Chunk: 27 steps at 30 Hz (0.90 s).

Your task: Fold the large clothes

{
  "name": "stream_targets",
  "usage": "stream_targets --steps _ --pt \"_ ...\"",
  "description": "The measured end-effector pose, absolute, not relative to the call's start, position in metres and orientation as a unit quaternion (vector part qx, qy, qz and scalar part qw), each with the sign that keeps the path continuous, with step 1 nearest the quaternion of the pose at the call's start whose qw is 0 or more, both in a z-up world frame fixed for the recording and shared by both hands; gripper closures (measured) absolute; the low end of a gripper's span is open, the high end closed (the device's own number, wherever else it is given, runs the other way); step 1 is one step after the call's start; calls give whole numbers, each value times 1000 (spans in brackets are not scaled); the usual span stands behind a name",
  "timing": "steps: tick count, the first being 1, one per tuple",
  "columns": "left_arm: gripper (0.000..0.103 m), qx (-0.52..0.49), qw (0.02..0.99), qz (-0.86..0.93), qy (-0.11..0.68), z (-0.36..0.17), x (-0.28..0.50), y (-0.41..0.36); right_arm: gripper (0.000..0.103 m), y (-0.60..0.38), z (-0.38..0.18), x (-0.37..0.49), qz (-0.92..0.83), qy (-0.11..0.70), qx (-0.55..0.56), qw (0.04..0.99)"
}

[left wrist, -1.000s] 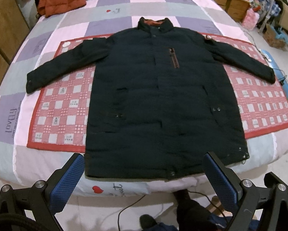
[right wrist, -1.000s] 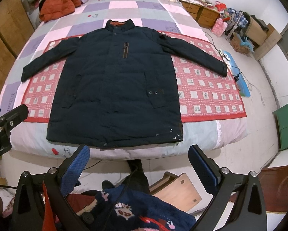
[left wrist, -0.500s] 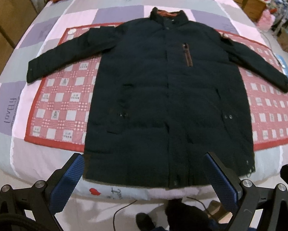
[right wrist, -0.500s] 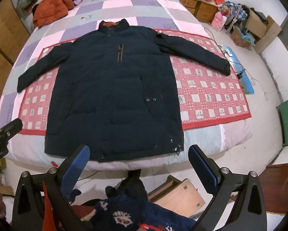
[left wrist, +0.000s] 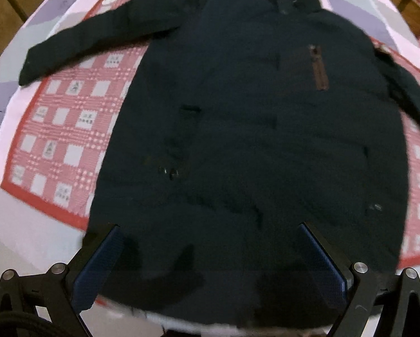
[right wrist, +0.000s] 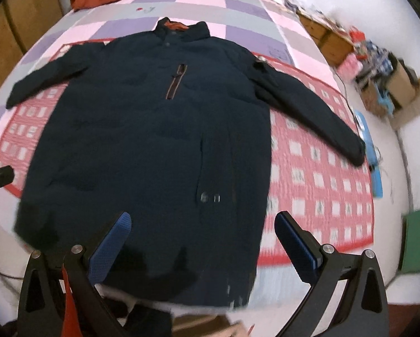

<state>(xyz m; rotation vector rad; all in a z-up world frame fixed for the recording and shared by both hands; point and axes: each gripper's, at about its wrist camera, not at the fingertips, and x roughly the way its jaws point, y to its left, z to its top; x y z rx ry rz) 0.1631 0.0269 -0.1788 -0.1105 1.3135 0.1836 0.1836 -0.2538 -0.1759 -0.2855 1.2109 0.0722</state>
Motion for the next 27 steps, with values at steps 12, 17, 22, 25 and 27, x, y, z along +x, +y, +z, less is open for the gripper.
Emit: stream_targets --steps 12,17,22,25,27 --pt "2 37 841 44 537 -314 318 48 0 -223 -323 336 22 488 -163 857" --pt "0 58 852 20 520 -358 382 60 0 -203 -364 390 68 455 -202 865" --pt "0 58 880 5 471 -367 375 103 0 -284 -379 412 54 433 -170 883" --pt "0 60 886 28 460 -371 360 136 0 -360 -384 412 -22 455 -133 880" --pt "0 53 883 59 462 -371 352 157 0 -398 -384 410 -52 467 -99 877"
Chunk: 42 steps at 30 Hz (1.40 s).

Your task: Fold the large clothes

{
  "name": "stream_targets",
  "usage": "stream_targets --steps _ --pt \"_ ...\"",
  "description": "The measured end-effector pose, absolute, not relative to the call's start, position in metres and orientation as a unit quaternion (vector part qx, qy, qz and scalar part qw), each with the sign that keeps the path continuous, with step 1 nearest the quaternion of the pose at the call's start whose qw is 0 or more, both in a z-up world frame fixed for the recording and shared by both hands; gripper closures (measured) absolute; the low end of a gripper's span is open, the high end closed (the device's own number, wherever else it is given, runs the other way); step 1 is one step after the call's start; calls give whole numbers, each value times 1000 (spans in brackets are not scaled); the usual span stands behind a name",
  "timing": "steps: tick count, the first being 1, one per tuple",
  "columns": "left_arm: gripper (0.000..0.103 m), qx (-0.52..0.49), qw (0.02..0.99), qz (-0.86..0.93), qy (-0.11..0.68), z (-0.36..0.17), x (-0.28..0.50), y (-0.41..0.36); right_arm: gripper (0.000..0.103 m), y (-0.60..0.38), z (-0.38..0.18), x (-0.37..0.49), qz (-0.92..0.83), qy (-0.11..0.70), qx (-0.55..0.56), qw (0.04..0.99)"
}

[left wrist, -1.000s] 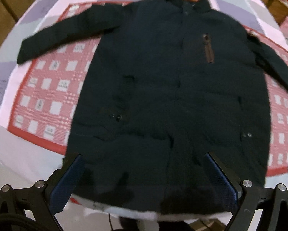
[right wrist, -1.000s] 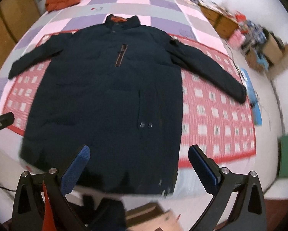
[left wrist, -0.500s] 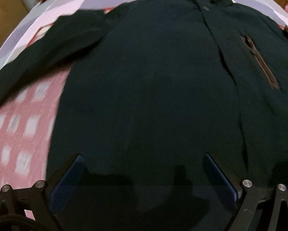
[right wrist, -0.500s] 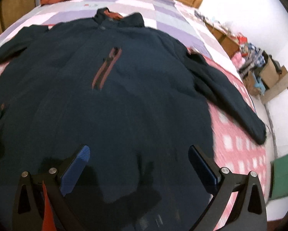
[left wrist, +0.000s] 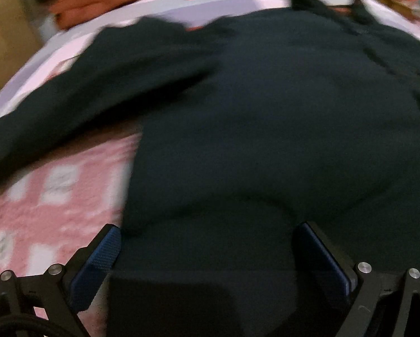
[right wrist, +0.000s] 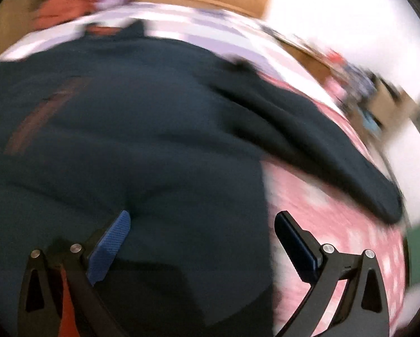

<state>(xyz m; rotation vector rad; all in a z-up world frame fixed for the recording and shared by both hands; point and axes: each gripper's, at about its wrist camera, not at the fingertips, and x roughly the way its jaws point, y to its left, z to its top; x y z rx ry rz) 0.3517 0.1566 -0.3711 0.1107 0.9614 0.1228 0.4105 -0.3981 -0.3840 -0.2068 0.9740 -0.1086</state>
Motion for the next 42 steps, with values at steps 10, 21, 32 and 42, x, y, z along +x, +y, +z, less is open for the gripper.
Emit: stream_targets --steps 10,21,32,42 --pt "0 31 877 3 479 -338 257 93 0 -312 -359 307 7 448 -163 879" --pt "0 62 867 64 490 -349 148 111 0 -368 -387 215 -26 473 -174 863" --pt "0 67 855 121 499 -342 112 140 0 -402 -366 177 -114 491 -164 848" --pt "0 56 874 109 471 -318 142 97 0 -373 -382 126 -69 495 -189 845"
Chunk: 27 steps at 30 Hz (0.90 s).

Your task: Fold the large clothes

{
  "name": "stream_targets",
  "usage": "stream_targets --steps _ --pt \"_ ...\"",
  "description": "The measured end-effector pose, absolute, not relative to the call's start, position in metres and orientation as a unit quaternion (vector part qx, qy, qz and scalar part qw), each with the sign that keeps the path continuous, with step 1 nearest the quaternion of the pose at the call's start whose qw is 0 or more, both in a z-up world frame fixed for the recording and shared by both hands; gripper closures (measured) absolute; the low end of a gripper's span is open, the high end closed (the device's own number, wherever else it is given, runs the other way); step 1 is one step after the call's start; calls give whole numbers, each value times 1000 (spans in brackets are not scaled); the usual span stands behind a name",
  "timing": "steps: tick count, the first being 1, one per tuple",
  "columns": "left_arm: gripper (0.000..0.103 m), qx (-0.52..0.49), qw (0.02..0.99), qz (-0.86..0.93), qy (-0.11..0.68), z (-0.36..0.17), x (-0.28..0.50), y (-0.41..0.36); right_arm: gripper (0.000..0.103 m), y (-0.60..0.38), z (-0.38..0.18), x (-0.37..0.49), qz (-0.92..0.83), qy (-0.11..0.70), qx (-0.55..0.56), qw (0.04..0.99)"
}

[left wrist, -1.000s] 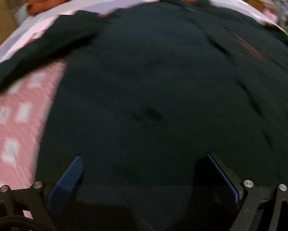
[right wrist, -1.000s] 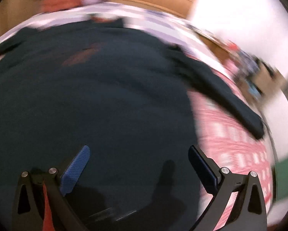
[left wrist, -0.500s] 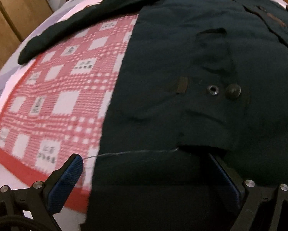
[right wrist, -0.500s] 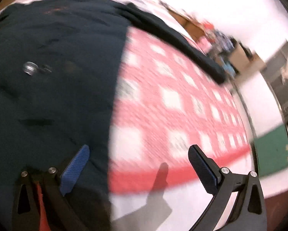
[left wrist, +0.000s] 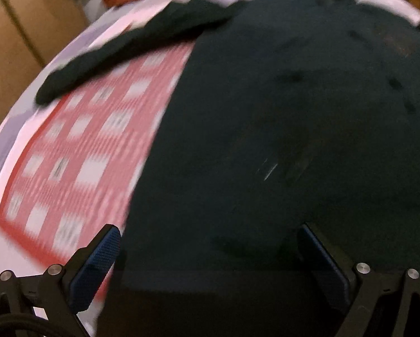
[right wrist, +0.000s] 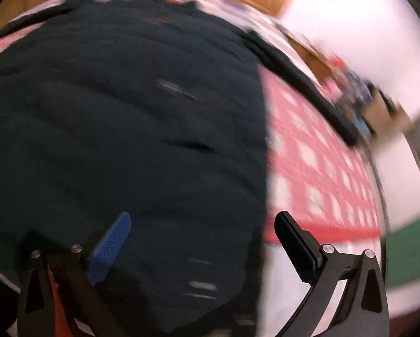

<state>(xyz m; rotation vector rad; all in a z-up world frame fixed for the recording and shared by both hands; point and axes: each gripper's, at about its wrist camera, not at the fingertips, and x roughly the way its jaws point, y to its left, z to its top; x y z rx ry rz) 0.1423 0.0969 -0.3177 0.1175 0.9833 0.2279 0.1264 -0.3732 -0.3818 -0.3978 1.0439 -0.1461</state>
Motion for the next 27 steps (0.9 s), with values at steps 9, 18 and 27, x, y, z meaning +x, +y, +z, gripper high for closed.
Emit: stream_targets --steps 9,18,27 --pt "0 32 902 39 429 -312 301 7 0 -401 -351 231 -97 455 -167 869" --pt "0 60 903 35 424 -331 439 -77 0 -314 -377 456 40 448 -170 877" --pt "0 34 904 51 424 -358 441 -70 0 -536 -361 453 -224 483 -38 846"
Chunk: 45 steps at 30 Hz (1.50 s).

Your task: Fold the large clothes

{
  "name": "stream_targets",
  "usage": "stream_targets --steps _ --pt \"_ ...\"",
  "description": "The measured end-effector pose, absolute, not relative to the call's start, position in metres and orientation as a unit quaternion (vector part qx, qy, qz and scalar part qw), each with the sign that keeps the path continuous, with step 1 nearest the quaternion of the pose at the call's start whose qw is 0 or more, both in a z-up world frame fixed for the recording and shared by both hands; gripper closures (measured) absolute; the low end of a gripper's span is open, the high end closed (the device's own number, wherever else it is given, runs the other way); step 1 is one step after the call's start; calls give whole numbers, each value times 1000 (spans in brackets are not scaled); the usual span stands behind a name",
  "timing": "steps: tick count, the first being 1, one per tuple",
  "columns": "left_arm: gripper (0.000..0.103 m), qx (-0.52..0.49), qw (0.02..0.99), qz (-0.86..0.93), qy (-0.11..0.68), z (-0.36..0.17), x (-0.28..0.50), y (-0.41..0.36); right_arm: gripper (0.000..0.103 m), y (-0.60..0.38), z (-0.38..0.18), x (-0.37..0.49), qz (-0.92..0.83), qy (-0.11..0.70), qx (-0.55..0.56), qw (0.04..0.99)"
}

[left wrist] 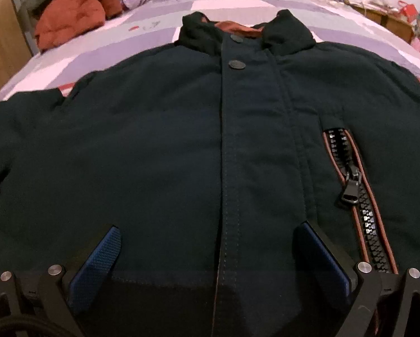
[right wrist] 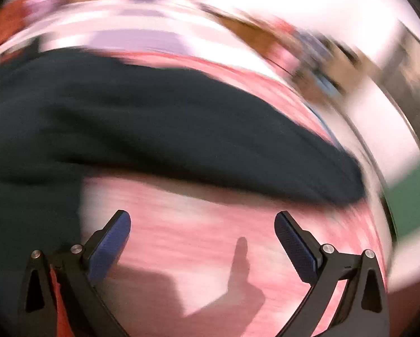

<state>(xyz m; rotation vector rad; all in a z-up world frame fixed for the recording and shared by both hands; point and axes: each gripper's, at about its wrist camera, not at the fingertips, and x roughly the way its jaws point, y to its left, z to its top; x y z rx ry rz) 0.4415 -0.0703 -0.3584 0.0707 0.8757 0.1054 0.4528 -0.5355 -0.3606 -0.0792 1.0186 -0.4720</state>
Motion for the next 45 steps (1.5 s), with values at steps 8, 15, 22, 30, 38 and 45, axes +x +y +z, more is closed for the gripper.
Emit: stream_targets --steps 8,15,22,30,38,45 --pt "0 39 905 55 419 -358 444 -71 0 -697 -341 426 -282 443 273 806" --pt "0 48 906 59 416 -359 444 -74 0 -710 -390 475 -307 451 409 732" --pt "0 55 907 63 412 -360 443 -76 0 -708 -390 477 -353 443 403 719" --pt "0 56 907 64 411 -360 443 -76 94 -731 -349 450 -313 349 414 780" --pt "0 34 902 40 429 -352 448 -69 97 -646 -233 493 -342 318 167 868" --pt "0 3 921 34 388 -300 406 -13 97 -459 -150 541 -215 240 -46 946"
